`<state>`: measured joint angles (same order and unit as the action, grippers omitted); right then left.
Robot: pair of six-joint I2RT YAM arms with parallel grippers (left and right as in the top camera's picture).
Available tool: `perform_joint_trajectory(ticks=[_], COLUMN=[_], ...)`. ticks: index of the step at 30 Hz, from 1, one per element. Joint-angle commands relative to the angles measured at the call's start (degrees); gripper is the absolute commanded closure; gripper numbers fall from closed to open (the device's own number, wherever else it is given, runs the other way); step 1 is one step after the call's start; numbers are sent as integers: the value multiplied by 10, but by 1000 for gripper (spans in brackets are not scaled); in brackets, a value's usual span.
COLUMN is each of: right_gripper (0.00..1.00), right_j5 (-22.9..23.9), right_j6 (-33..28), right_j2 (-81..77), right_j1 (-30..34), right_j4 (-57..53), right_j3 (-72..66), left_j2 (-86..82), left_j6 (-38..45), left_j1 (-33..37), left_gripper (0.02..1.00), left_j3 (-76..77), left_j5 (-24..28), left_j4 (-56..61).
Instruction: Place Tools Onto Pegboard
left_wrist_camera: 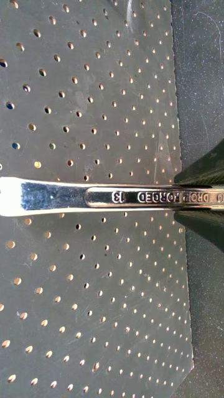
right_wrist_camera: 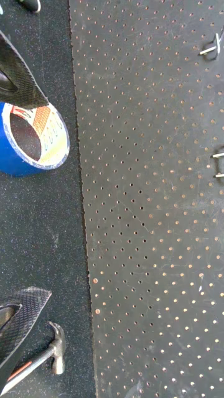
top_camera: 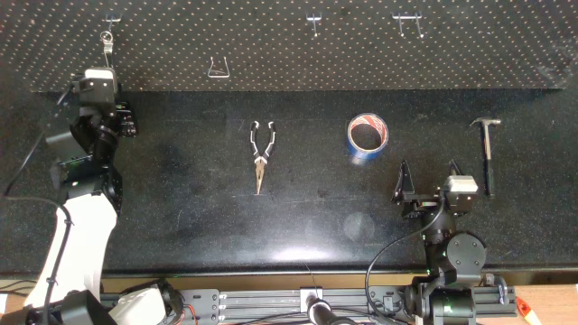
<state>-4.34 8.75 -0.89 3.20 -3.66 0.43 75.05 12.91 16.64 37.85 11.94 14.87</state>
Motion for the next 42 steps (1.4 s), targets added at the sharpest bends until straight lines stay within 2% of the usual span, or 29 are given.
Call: perform_joint_trajectory(ticks=[1,2,3,6,7,13,29,35,41,42], right_gripper=[69,69,69,69,69,69,69,69,69,69], right_j5=[5,5,5,5,5,5,5,5,5,5], right_j6=[6,6,6,6,6,6,6,6,6,6], right_j2=[3,3,3,3,3,3,3,3,3,3], right_j1=[-4,-4,-4,-4,-4,-4,-4,-4,-4,-4], right_j4=[-3,-3,-3,-3,-3,-3,-3,-3,-3,-3], right_j3=[-2,-2,-2,-2,-2,-2,-2,-2,-2,-2], left_j2=[5,5,5,5,5,1,-208,-325,-354,-354], left_j6=[-5,-5,-5,-5,-5,-5,-7,-7,-7,-7], left_j1=[-2,-2,-2,-2,-2,-2,-2,-2,-2,-2], left_gripper=[840,801,702,560,448,20,23,25,20,23], left_j3=[3,3,3,3,3,3,3,3,3,3], left_j5=[-10,-10,-10,-10,-10,-10,-8,-8,-7,15], left_j4=[4,4,4,4,4,0,-264,-320,-344,-349])
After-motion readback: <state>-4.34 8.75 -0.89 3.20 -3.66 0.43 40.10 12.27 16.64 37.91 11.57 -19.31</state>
